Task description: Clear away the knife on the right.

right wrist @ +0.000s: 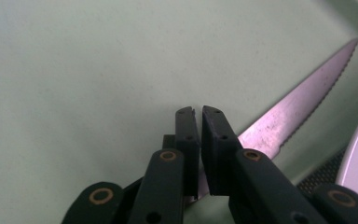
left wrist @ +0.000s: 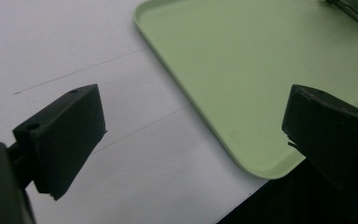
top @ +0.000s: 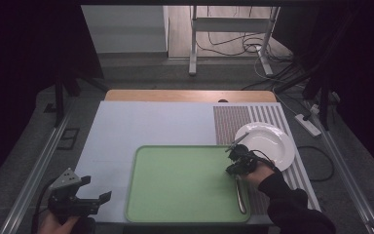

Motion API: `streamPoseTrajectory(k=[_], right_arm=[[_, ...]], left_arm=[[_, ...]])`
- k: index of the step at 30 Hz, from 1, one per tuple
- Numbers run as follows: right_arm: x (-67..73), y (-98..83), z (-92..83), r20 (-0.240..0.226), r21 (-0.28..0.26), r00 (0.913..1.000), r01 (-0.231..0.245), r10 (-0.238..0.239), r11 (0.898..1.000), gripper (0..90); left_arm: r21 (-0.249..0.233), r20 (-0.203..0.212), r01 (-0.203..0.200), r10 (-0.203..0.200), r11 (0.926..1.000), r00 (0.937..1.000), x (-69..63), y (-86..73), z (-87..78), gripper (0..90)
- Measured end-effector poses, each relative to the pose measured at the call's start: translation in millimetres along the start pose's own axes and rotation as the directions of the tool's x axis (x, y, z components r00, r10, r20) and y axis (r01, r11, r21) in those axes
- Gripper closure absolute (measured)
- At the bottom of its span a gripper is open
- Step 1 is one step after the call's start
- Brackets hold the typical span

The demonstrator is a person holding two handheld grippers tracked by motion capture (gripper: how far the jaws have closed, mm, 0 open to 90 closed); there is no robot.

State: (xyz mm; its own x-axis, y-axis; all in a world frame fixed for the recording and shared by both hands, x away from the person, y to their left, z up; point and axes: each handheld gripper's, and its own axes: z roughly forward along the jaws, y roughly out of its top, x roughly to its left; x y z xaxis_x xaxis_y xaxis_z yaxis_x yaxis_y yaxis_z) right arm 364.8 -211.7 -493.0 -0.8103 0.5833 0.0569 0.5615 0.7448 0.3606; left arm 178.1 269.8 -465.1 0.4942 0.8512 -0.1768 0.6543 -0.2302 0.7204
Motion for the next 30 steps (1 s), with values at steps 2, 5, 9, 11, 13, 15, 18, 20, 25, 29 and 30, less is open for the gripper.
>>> streamPoseTrajectory(k=[2,5,9,11,13,15,18,20,25,29,30], right_arm=[[1.1,1.3,-2.2,0.002,-0.013,0.9999,-0.016,0.016,1.000,80.9],[4.0,2.9,-4.6,0.006,-0.026,0.9997,-0.022,0.022,0.999,75.7],[9.0,4.8,-9.0,0.028,-0.042,0.9995,-0.015,0.016,0.999,69.4],[10.9,4.8,-12.9,0.033,-0.059,0.9992,-0.020,0.022,0.998,65.2],[12.2,3.9,-17.1,0.035,-0.079,0.9991,-0.022,0.025,0.997,59.6],[12.9,2.6,-20.7,0.032,-0.099,0.9989,-0.030,0.033,0.995,52.2],[13.4,0.5,-25.1,0.025,-0.120,0.9984,-0.048,0.051,0.992,40.4],[13.4,-0.9,-27.1,0.019,-0.123,0.9975,-0.066,0.069,0.990,33.0],[12.1,-7.3,-31.8,-0.005,-0.147,0.9977,-0.068,0.068,0.987,19.6],[10.5,-12.5,-33.7,-0.009,-0.175,0.9977,-0.067,0.067,0.982,10.8],[10.4,-13.4,-33.7,-0.008,-0.176,0.9979,-0.065,0.065,0.982,10.0]], left_arm=[[0.000,0.000,0.000,0.000,1.0000,1.0000,0.1,0.0,0.0,5.6],[0.000,0.000,0.000,0.000,1.0000,1.0000,0.0,0.0,0.0,5.6],[0.000,0.000,0.000,0.000,1.0000,1.0000,0.0,0.0,-0.1,5.6],[-0.001,0.000,0.001,-0.001,1.0000,1.0000,0.2,-0.1,-0.2,5.6],[-0.001,0.000,0.002,-0.002,1.0000,1.0000,0.3,-0.1,-0.1,5.6],[0.000,0.000,0.001,-0.001,1.0000,1.0000,0.2,-0.1,-0.2,5.6],[0.000,0.000,0.001,-0.001,1.0000,1.0000,0.1,0.0,-0.1,5.6],[0.000,0.000,0.002,-0.002,1.0000,1.0000,0.2,0.0,-0.1,5.6],[0.000,0.000,0.002,-0.002,1.0000,1.0000,0.2,0.0,-0.1,5.6],[0.000,0.000,0.002,-0.002,1.0000,1.0000,0.2,0.0,-0.1,5.6],[0.000,0.000,0.002,-0.002,1.0000,1.0000,0.2,0.0,-0.1,5.6]])
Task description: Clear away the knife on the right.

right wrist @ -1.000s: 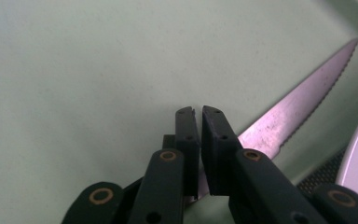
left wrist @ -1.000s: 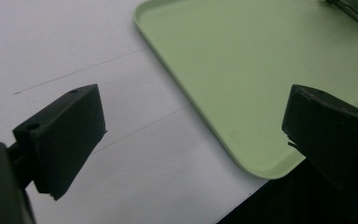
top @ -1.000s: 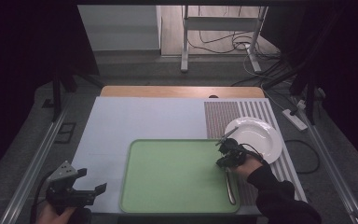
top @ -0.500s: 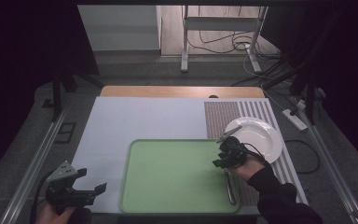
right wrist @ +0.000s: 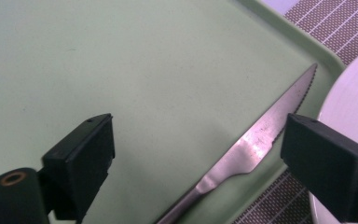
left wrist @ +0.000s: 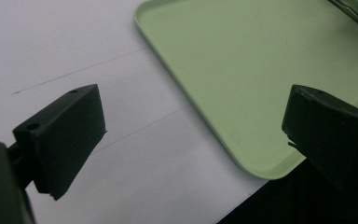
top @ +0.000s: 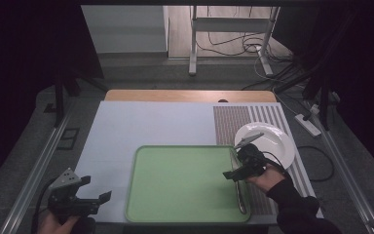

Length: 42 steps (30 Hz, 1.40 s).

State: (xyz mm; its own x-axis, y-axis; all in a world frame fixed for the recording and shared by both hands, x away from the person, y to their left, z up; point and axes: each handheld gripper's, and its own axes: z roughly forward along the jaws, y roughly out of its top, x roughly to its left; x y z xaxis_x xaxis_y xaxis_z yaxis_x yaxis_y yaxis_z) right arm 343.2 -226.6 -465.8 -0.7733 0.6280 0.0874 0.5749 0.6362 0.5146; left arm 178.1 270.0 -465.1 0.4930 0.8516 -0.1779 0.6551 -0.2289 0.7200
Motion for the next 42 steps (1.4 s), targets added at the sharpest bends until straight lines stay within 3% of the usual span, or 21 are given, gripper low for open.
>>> streamPoseTrajectory(k=[4,12,27,42], right_arm=[[-0.2,-3.9,1.0,-0.002,-0.007,1.0000,0.009,-0.009,1.000,2.3],[2.1,-13.3,-1.0,0.033,0.024,0.9982,0.049,-0.050,0.999,0.0],[-1.0,-39.8,-28.5,0.064,-0.043,0.9977,-0.018,0.020,0.999,0.0],[-3.3,-68.3,-50.1,0.107,-0.089,0.9907,-0.076,0.085,0.993,0.0]], left_arm=[[0.000,0.000,0.000,0.000,1.0000,1.0000,0.0,0.0,0.1,5.6],[0.000,0.000,0.000,0.000,1.0000,1.0000,0.0,0.0,0.0,5.6],[0.000,-0.001,0.001,-0.001,1.0000,1.0000,-0.2,0.1,0.2,5.6],[0.000,-0.001,0.001,-0.001,1.0000,1.0000,-0.3,0.2,0.4,5.6]])
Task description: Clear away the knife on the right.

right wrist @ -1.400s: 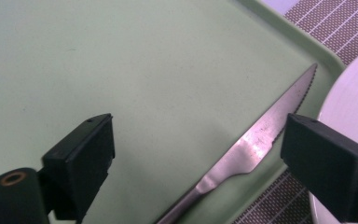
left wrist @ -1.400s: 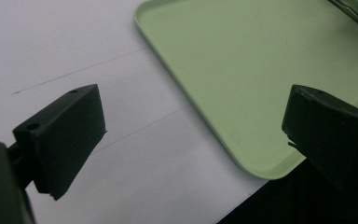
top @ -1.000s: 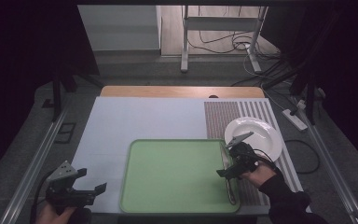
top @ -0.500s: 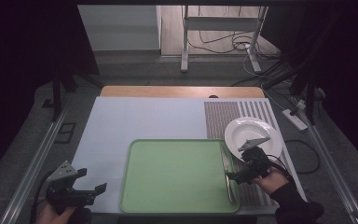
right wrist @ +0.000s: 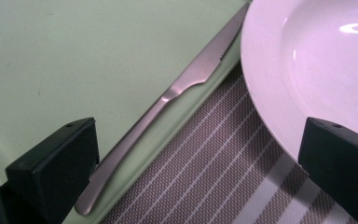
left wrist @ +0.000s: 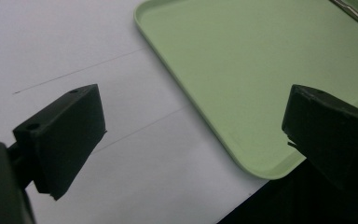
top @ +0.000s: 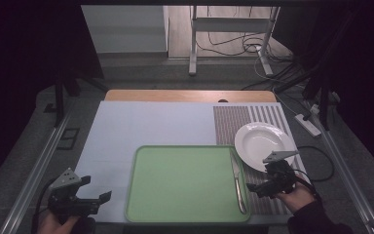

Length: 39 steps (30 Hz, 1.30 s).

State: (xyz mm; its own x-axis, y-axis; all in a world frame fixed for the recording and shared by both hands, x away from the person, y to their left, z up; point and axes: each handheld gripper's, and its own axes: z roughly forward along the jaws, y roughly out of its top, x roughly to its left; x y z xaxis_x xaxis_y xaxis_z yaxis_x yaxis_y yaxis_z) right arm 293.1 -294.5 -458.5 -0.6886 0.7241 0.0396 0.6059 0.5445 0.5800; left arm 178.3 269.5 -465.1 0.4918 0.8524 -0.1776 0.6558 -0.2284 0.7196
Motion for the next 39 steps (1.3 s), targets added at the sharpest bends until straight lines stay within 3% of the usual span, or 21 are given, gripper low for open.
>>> streamPoseTrajectory(k=[27,39], right_arm=[[-2.5,-29.2,-32.7,0.075,-0.085,0.9944,-0.069,0.075,0.994,0.0],[-3.5,-39.9,-44.4,0.110,-0.086,0.9881,-0.098,0.108,0.991,0.0]], left_arm=[[0.002,-0.001,0.002,-0.002,1.0000,1.0000,-0.1,0.1,0.2,5.6],[0.002,-0.002,0.001,-0.001,1.0000,1.0000,0.2,-0.3,-0.1,5.6]])
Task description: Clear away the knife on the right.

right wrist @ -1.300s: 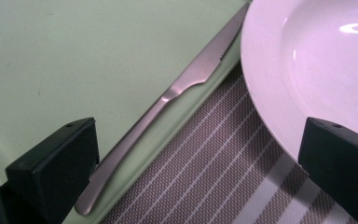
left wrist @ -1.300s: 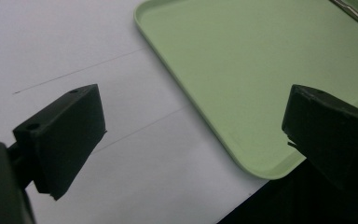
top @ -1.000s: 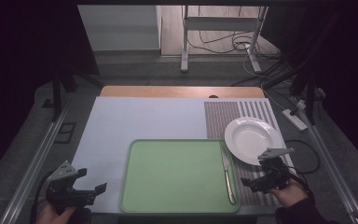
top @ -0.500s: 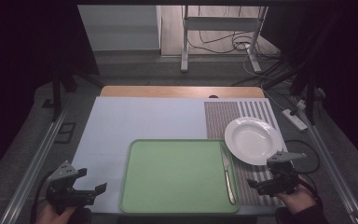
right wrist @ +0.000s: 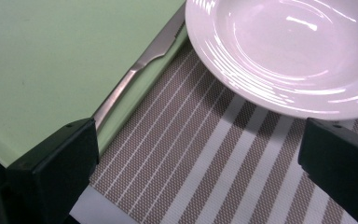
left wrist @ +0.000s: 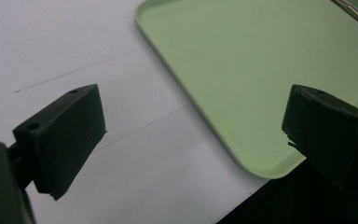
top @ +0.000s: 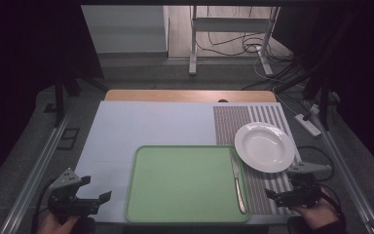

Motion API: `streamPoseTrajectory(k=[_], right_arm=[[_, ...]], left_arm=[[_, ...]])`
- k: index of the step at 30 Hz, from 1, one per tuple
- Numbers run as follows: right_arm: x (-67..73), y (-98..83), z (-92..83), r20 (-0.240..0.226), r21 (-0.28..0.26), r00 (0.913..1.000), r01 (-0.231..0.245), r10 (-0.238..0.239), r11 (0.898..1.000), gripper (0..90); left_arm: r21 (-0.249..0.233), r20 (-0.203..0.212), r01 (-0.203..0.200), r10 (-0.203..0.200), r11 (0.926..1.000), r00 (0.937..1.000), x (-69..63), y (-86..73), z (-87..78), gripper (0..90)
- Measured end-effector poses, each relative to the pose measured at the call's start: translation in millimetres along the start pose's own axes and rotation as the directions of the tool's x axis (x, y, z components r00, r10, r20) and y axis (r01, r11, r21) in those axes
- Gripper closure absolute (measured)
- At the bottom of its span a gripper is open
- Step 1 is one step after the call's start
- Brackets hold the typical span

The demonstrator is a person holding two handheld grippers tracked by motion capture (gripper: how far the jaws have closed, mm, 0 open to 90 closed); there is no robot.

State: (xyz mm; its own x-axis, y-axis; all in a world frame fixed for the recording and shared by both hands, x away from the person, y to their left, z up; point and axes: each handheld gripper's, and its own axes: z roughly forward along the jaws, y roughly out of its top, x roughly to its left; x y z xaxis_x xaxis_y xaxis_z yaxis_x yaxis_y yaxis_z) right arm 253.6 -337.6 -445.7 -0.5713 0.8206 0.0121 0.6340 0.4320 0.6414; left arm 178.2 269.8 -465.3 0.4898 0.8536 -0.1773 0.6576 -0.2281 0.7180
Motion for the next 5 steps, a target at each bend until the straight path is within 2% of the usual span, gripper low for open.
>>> streamPoseTrajectory(k=[5], right_arm=[[-0.8,-2.5,-1.9,-0.003,0.005,1.0000,-0.001,0.001,1.000,0.0]], left_arm=[[0.000,0.002,0.001,-0.001,1.0000,1.0000,-0.1,0.6,0.4,5.6]])
